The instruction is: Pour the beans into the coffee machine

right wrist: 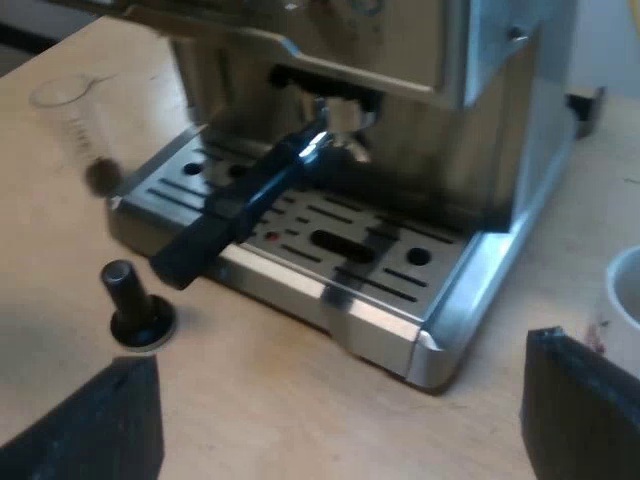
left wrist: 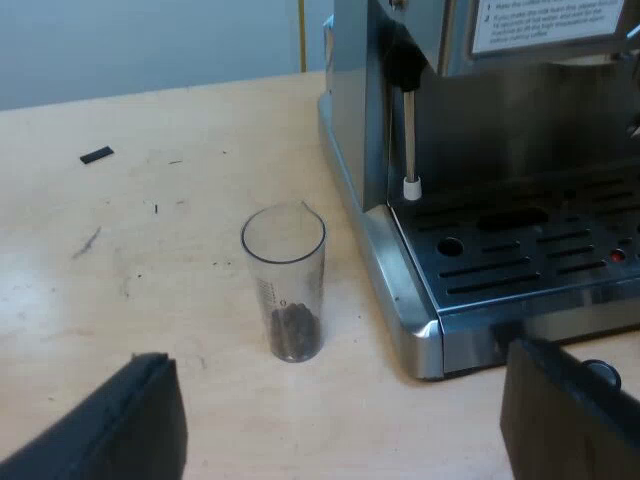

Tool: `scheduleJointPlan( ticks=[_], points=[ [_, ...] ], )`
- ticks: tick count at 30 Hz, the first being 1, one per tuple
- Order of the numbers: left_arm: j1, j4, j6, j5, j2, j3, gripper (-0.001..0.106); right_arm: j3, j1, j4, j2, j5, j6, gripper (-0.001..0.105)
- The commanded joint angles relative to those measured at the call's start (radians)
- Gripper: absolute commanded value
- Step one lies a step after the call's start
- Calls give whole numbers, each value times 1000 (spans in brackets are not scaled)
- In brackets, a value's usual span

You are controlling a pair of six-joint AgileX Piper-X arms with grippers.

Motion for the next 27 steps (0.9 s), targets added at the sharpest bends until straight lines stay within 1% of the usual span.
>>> scheduleJointPlan(
  ticks=[1, 7, 15, 19, 23, 27],
  points=[
    [-7, -23, -9, -2, 7, -5, 67, -11, 56, -49, 46, -13, -19, 79],
    [-7, -23, -9, -2, 8, -5, 67, -11, 156, -140, 137, -13, -19, 79],
    [-7, -23, -8, -4, 8, 0, 67, -11, 229, -241, 230, -4, -5, 79],
    [-7, -48, 4, -4, 8, 34, 67, -11, 228, -297, 276, -4, 61, 79],
    [-7, -87, 4, -4, 9, 75, 67, -11, 228, -336, 311, -4, 80, 79],
    [-7, -171, 4, -4, 10, 138, 67, -11, 228, -346, 340, -4, 80, 79]
  ],
)
